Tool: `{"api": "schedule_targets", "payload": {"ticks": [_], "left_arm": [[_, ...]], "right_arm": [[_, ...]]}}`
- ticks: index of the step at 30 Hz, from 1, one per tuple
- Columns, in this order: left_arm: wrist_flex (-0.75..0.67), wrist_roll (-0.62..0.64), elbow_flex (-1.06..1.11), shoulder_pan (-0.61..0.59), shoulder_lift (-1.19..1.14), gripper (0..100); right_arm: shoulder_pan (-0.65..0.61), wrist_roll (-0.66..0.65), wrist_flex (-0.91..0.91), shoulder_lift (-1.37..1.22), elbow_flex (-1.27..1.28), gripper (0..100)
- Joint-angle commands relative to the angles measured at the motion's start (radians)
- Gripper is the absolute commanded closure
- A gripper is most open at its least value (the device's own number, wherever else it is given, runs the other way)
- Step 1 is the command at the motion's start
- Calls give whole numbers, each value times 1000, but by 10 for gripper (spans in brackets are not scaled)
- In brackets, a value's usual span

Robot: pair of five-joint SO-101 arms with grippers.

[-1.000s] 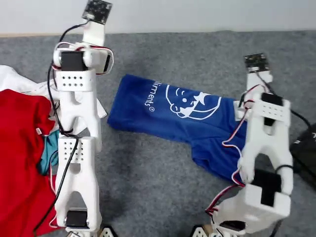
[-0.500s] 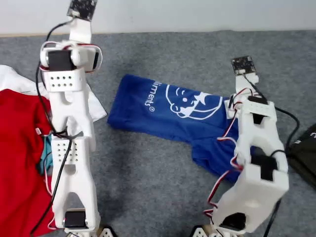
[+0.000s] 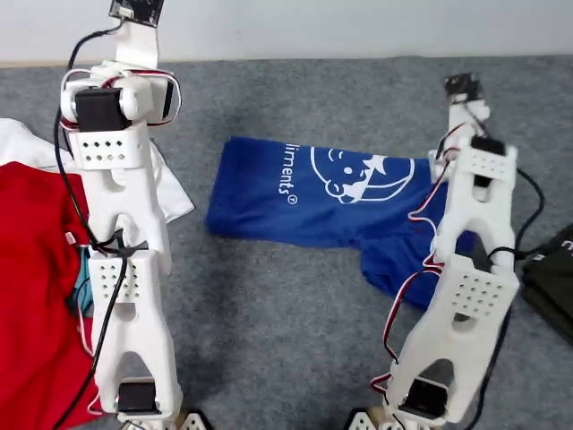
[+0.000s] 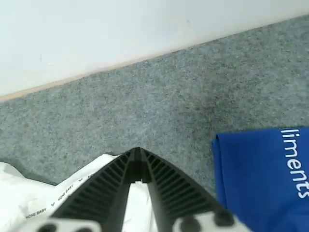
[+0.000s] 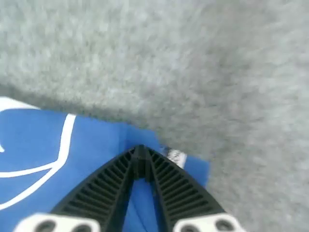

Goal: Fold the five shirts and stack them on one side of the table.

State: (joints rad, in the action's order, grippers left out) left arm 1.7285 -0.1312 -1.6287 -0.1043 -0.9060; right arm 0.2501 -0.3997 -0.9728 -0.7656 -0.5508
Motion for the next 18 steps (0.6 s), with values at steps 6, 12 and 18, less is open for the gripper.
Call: {"api": "schedule_targets", "payload": {"ticks": [6, 12, 18], "left_arm": [[25, 9, -45, -11, 77, 998], [25, 9, -45, -6, 77, 998], [26, 9, -44, -3, 77, 998]], "right_arm": [[-13, -5, -361, 25, -273, 988], [-28, -5, -694, 24, -410, 988], [4, 34, -823, 28, -365, 989]]}}
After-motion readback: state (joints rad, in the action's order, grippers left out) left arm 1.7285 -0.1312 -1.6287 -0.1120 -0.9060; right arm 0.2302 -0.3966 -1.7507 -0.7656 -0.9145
